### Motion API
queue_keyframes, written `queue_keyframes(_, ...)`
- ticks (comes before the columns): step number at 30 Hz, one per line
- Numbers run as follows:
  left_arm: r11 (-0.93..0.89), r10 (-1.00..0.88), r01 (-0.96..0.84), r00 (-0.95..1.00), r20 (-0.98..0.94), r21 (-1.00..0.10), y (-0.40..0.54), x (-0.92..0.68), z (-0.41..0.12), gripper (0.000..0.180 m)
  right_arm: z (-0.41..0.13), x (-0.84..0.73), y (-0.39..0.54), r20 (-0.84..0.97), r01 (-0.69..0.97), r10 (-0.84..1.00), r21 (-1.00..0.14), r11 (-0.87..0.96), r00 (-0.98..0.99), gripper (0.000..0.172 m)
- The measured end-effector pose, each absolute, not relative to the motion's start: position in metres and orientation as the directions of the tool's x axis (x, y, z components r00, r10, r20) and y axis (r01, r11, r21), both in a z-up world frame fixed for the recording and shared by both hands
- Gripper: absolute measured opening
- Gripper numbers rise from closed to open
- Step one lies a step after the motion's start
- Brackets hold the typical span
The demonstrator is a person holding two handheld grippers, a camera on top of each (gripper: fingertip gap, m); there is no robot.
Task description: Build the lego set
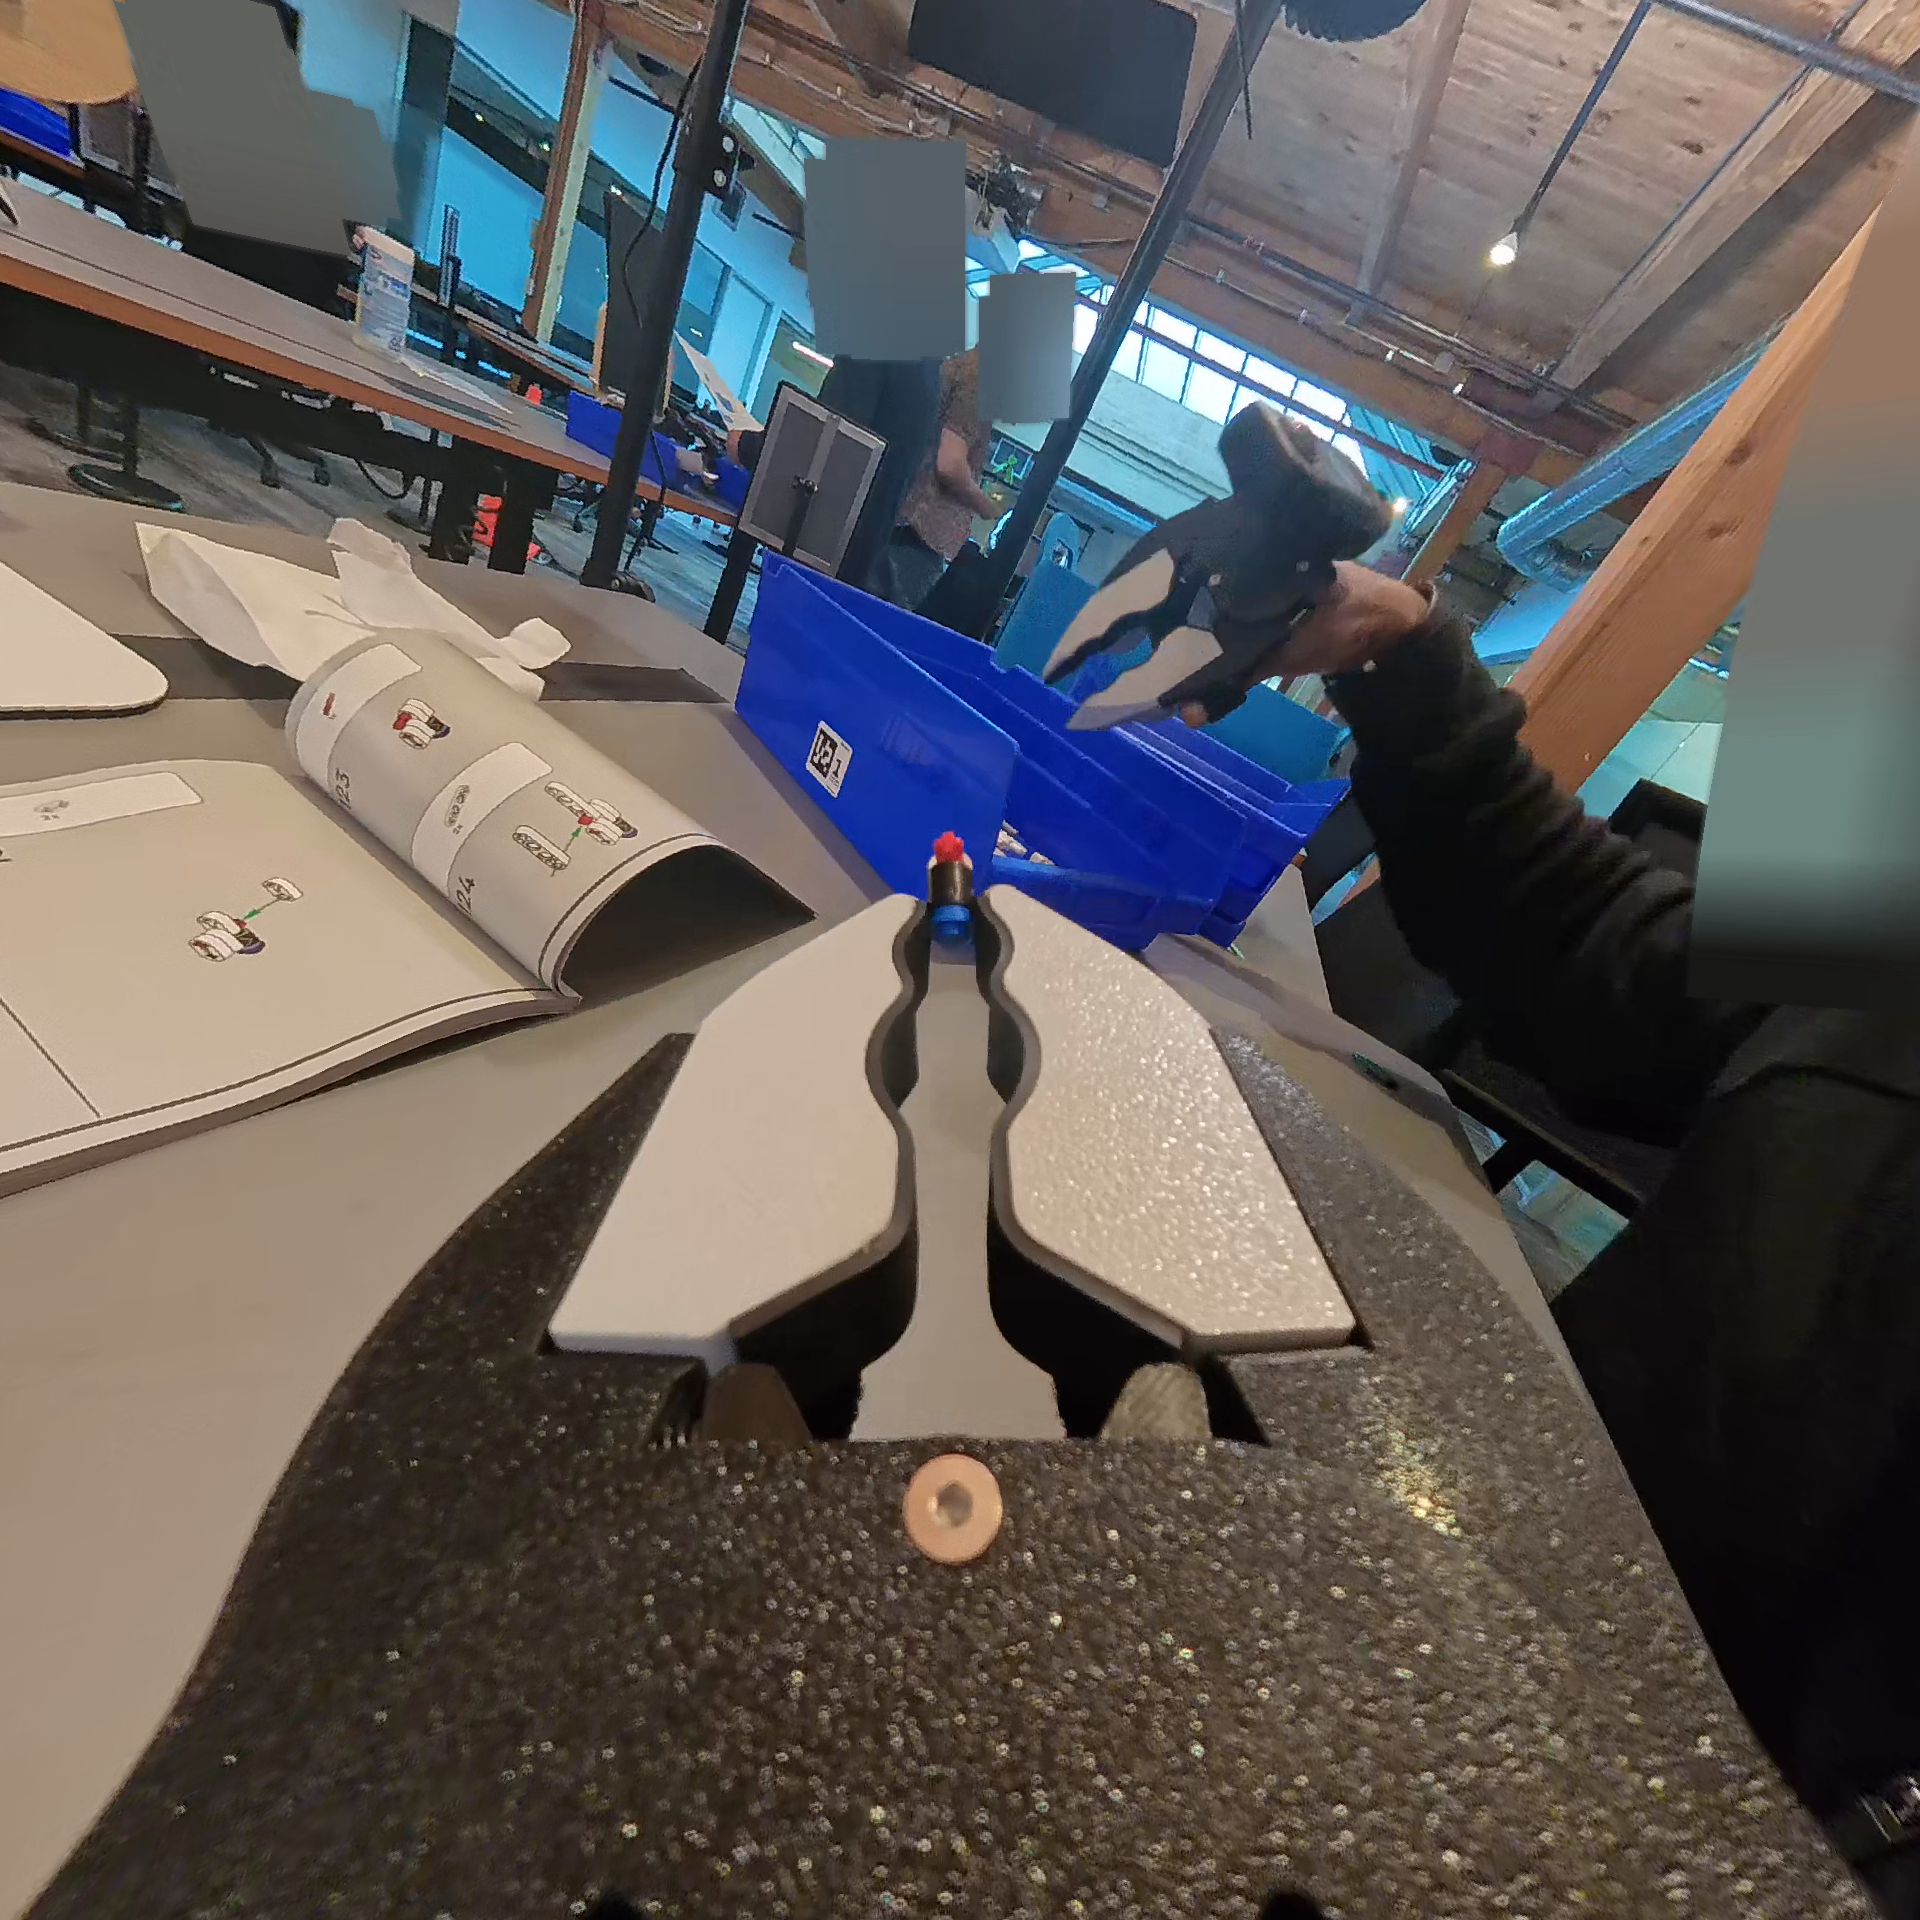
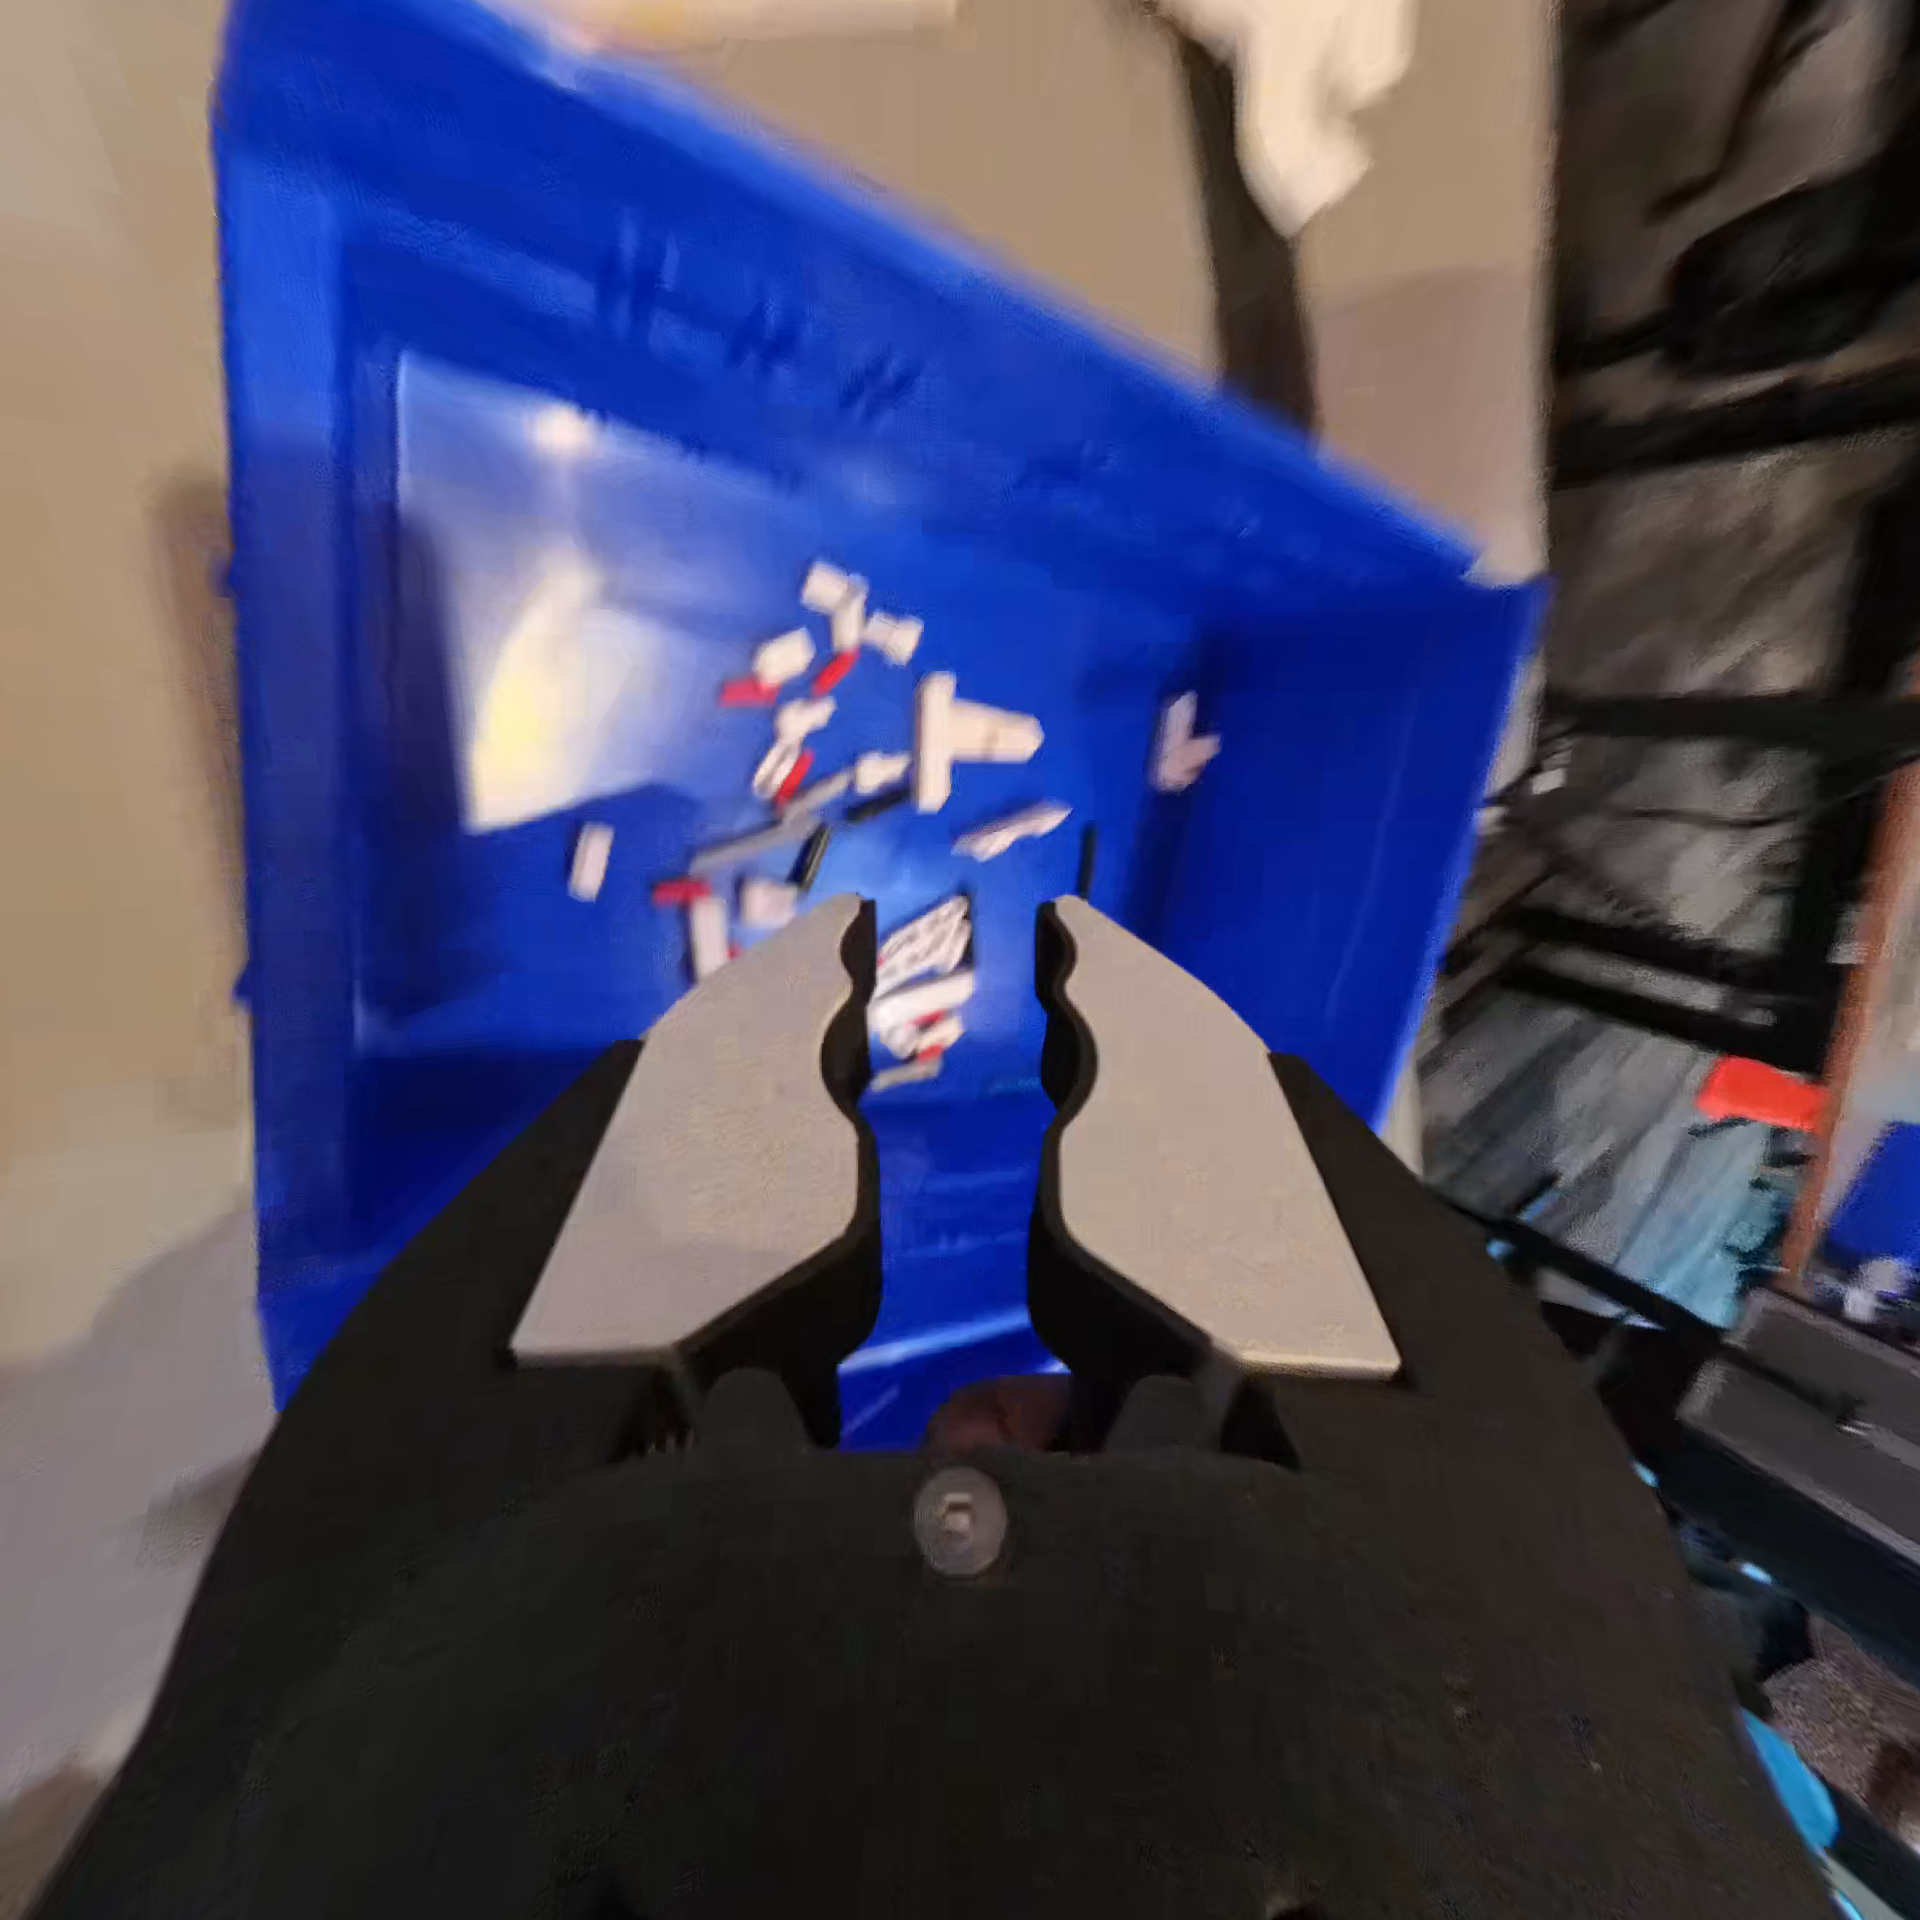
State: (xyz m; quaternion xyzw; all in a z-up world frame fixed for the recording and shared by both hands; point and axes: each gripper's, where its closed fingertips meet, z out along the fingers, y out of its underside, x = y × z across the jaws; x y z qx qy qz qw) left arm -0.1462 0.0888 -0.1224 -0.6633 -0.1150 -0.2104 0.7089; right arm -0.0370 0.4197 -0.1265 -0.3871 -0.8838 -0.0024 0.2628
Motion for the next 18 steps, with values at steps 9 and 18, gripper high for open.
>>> queue_keyframes(9, 0.008, -0.126, 0.392, 0.913, 0.388, -0.92, 0.093, -0.14, -0.126, 0.008, -0.187, -0.005, 0.41, 0.191, 0.655, 0.641, 0.011, 0.756, -0.743, 0.025)
queue_keyframes(18, 0.002, -0.14, 0.408, 0.904, 0.404, -0.913, 0.093, -0.14, -0.126, 0.008, -0.137, -0.009, 0.392, 0.188, 0.708, 0.777, -0.327, 0.626, -0.601, 0.039)
